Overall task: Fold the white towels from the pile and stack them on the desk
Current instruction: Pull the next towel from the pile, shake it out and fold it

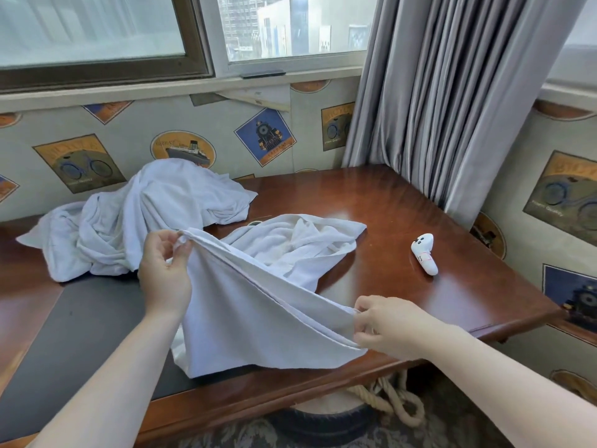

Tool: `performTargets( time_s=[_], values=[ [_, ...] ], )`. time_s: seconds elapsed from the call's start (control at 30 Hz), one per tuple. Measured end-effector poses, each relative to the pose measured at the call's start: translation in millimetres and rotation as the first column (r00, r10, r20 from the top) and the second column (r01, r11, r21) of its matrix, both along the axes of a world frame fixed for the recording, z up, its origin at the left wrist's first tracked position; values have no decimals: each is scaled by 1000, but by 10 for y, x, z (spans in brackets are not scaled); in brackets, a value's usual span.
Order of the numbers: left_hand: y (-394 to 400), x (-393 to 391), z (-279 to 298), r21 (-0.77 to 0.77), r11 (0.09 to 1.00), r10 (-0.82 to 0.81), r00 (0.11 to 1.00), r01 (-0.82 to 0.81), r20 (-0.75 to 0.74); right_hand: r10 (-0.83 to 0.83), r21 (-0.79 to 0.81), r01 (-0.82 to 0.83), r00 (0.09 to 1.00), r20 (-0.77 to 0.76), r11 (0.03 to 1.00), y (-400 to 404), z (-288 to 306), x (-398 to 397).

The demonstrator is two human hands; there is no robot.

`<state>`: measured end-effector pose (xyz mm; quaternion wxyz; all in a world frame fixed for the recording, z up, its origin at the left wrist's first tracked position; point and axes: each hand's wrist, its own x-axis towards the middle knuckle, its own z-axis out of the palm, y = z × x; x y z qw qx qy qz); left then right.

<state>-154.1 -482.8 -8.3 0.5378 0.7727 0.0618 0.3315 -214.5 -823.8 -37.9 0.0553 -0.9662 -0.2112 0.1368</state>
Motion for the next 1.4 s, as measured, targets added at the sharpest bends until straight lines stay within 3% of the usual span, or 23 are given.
performTargets(
  time_s=[0.07, 0.43, 0.57, 0.7, 0.87, 1.03, 1.23, 1.4],
  values=[
    [22, -21, 1, -12, 1000, -5, 1000, 5, 0, 48, 1, -48, 997, -61, 999, -37, 126, 49],
    [183, -36, -16, -34, 999, -22, 999, 21, -39, 137, 69, -135, 990, -17, 988, -98, 150, 81],
    [451, 42, 234, -57, 967, -254, 960, 249, -121, 88, 45, -88, 996, 20, 995, -170, 428, 172],
    [877, 154, 655, 91, 907, -381, 892, 412, -243, 29, 33, -33, 991, 130, 999, -201, 890, 422],
    [1142, 164, 952, 220, 807, -425, 798, 548, -427, 115, -64, -103, 968, 225, 993, -89, 1400, 656],
    [1292, 208, 1075, 284, 766, -402, 775, 576, -488, 56, 65, -81, 944, 325, 995, 19, 1760, 830],
    [1367, 375, 1507, 280, 835, -397, 870, 474, -292, -10, 213, -96, 895, 446, 972, 146, 2238, 1081],
    [1314, 531, 1846, 256, 884, -398, 917, 391, -27, -85, 261, -106, 775, 627, 959, 137, 2587, 1195]
  ],
)
